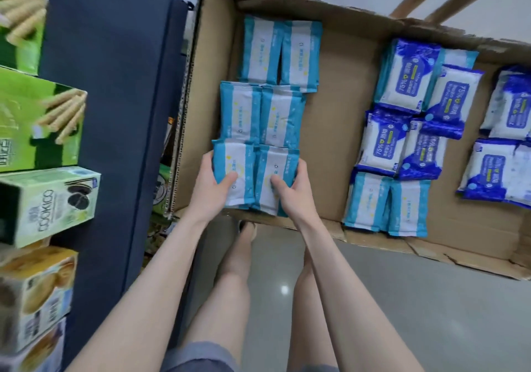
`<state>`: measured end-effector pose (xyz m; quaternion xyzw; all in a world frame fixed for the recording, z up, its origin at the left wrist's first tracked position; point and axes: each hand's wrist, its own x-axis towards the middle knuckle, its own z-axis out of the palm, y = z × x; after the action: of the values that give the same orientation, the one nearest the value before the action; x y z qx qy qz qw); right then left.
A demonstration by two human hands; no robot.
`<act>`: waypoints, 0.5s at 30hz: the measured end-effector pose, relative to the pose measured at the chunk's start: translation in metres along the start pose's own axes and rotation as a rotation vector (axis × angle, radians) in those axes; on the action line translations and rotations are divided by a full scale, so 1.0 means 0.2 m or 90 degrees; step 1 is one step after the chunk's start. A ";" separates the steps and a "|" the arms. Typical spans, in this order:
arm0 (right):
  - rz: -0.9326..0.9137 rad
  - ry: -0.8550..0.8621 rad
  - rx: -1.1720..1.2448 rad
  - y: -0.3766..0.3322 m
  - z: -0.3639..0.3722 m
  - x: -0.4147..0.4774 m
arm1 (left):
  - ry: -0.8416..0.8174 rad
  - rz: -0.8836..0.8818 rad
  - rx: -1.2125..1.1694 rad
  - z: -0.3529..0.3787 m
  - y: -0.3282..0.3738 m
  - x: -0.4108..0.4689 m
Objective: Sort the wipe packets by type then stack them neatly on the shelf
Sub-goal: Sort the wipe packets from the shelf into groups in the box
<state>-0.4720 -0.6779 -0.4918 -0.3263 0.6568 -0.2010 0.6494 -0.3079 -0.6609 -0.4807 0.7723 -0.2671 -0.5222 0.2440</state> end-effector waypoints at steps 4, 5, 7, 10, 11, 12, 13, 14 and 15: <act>-0.021 0.067 -0.071 0.05 0.12 0.04 | -0.045 0.026 0.066 -0.04 -0.05 0.13; -0.022 0.091 -0.123 0.06 0.14 0.05 | -0.048 0.036 0.102 -0.04 -0.07 0.15; -0.017 0.142 -0.253 0.09 0.16 0.06 | -0.033 0.043 0.183 -0.03 -0.13 0.18; -0.022 0.163 -0.346 0.11 0.16 0.06 | -0.032 0.042 0.252 -0.02 -0.18 0.18; -0.030 0.150 -0.350 0.11 0.16 0.06 | -0.039 0.034 0.248 -0.01 -0.19 0.18; -0.032 0.132 -0.348 0.11 0.16 0.06 | -0.047 0.015 0.238 -0.01 -0.19 0.17; -0.033 0.117 -0.353 0.11 0.16 0.06 | -0.056 -0.005 0.231 -0.01 -0.19 0.17; -0.031 0.106 -0.366 0.10 0.16 0.07 | -0.063 -0.020 0.226 -0.01 -0.19 0.17; -0.031 0.102 -0.388 0.09 0.15 0.07 | -0.070 -0.030 0.229 -0.02 -0.19 0.17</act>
<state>-0.4442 -0.6694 -0.5170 -0.5047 0.7278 -0.0352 0.4630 -0.2883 -0.6560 -0.5269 0.7798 -0.3507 -0.5132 0.0744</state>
